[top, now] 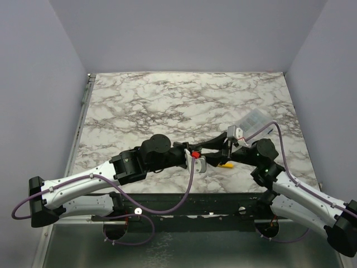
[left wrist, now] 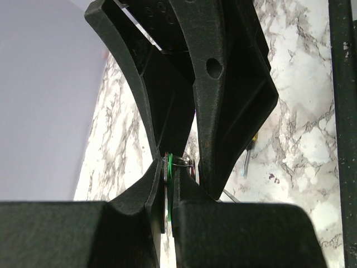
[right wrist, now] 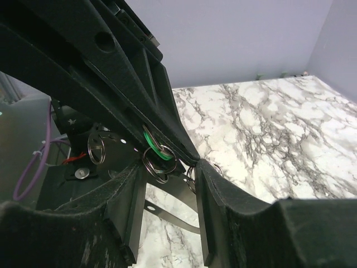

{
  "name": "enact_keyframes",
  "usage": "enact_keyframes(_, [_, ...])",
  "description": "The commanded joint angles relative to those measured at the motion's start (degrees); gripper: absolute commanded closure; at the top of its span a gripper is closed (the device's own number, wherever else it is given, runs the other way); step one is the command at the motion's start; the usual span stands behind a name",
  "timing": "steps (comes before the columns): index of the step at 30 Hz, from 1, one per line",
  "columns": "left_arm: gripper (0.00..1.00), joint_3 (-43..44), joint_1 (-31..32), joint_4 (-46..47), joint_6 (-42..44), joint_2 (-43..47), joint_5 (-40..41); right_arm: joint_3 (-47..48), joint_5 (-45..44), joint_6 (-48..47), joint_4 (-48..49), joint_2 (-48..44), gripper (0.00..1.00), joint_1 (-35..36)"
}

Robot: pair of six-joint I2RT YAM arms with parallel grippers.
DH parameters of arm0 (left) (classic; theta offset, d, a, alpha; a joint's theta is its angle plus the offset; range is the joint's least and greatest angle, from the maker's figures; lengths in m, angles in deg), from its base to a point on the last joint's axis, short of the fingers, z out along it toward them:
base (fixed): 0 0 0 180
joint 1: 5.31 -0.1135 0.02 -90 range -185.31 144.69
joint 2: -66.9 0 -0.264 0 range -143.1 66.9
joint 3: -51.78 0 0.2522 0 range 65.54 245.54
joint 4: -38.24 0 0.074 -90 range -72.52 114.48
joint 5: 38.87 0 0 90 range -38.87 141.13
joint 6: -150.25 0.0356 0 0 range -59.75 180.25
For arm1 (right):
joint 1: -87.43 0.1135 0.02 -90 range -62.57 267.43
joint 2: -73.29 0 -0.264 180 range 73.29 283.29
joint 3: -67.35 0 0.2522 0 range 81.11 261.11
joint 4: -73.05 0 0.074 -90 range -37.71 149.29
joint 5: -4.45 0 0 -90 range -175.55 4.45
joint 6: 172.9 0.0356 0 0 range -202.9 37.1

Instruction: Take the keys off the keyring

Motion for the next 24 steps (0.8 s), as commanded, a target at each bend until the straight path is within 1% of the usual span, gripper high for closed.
enact_keyframes(1, [1.0,0.82,0.24,5.42,-0.98,1.07,-3.39,-0.67,0.27,-2.7,-1.76,-2.03,0.56,0.13])
enact_keyframes(5, [1.0,0.72,0.19,5.38,-0.37,1.18,-3.92,-0.5,-0.66,-3.82,-5.96,-4.07,0.55,0.1])
enact_keyframes(9, [1.0,0.23,0.08,5.07,0.71,1.18,-4.48,0.07,-1.53,-4.3,-10.96,-6.28,0.48,0.14])
enact_keyframes(12, [1.0,-0.48,-0.07,4.53,1.24,1.24,-4.15,0.74,-2.28,-4.35,-14.05,-7.87,0.45,0.13])
enact_keyframes(15, [1.0,-0.84,-0.33,4.19,1.6,1.26,-4.59,1.4,-2.83,-3.57,-15.98,-9.18,0.49,0.07])
enact_keyframes(17, [1.0,-1.07,-0.45,4.09,2.03,1.42,-5.06,1.68,-3.39,-3.35,-16.78,-9.84,0.5,0.11])
enact_keyframes(24, [1.0,-1.04,-0.72,4.04,2.66,1.18,-6.1,1.66,-4.25,-3.76,-16.32,-10.71,0.56,0.13])
